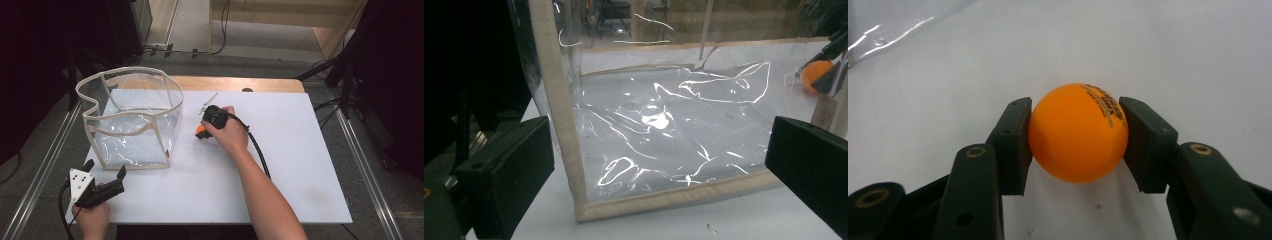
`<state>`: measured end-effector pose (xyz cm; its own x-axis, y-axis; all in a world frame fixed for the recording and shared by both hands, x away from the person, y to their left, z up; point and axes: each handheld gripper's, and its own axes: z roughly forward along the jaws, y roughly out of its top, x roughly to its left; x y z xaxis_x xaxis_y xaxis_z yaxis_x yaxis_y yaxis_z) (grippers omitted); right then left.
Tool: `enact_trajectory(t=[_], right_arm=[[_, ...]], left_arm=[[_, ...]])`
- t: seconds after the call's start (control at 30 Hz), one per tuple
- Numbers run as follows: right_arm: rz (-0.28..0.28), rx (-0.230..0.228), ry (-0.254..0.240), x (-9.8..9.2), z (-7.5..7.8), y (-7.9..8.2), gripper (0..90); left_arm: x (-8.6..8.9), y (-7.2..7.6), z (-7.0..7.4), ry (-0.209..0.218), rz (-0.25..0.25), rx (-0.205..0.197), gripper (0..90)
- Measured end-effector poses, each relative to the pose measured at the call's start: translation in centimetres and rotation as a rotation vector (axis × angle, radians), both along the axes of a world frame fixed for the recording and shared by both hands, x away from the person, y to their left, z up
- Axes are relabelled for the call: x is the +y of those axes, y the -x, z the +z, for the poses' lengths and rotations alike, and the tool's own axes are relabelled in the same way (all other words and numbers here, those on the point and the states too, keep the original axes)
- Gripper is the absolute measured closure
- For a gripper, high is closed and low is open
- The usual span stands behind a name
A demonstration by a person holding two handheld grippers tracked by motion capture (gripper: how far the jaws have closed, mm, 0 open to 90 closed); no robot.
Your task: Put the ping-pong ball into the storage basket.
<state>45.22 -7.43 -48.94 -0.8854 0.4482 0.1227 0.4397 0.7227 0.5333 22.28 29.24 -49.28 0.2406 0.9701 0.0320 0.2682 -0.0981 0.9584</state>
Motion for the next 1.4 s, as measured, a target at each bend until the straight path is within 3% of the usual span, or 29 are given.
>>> enact_trajectory(t=[0.33,0.8,1.0,1.4], right_arm=[[0.018,0.0,-0.011,-0.3,1.2,0.5,48.3],[0.001,-0.011,-0.03,-1.1,3.2,1.3,48.4],[0.01,-0.01,-0.063,-1.5,4.1,1.7,48.4],[0.05,-0.012,-0.066,-1.1,5.1,2.4,48.4]], left_arm=[[0.0,0.0,0.0,0.001,-0.001,0.0,0.0],[0.0,0.0,0.0,-0.002,0.002,-0.001,0.0],[0.0,0.0,0.0,-0.004,-0.003,-0.001,0.0],[-0.2,0.1,0.0,-0.011,-0.001,-0.001,0.0]])
